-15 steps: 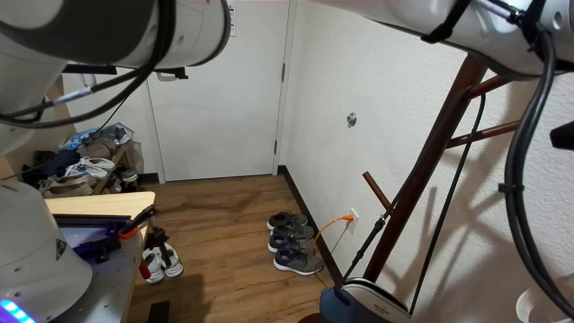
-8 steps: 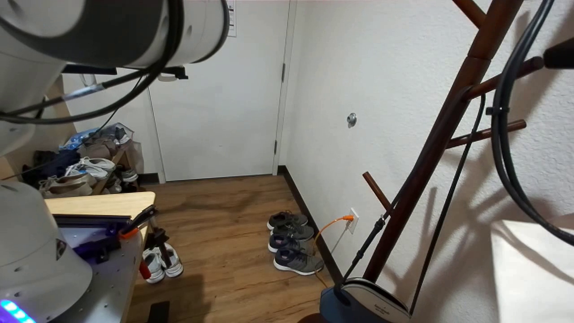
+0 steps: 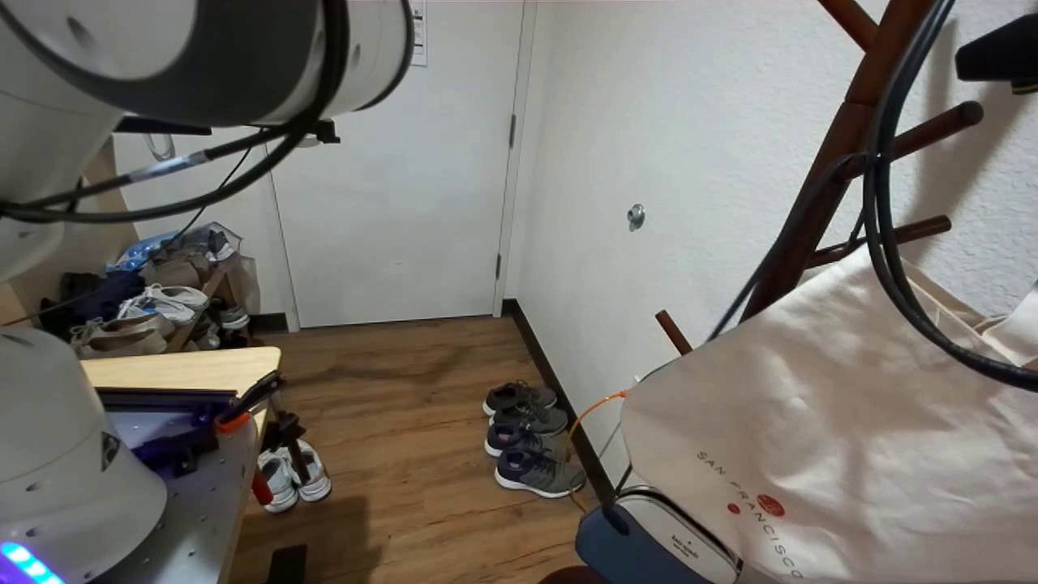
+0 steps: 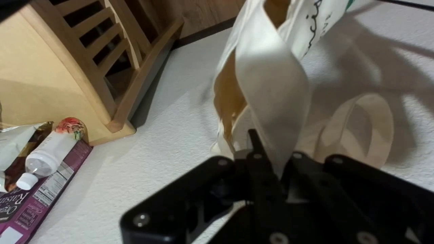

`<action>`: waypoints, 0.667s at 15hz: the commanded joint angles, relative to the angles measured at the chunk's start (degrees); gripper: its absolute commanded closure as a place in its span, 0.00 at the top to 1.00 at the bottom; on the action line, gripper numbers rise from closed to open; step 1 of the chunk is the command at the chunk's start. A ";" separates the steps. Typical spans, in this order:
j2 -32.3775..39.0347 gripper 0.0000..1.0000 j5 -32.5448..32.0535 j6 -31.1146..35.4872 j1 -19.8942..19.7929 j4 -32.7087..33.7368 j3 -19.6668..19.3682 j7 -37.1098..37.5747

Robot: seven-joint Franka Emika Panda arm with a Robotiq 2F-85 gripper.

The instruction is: Hang the tote bag on the hanging rack

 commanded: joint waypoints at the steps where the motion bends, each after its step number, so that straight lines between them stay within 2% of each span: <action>1: 0.07 0.05 0.00 0.00 -0.02 -0.02 -0.03 0.00; 2: 0.08 0.01 0.00 0.00 -0.03 -0.02 -0.04 0.00; 10: -1.25 0.01 1.17 0.46 -0.37 3.83 0.88 -0.24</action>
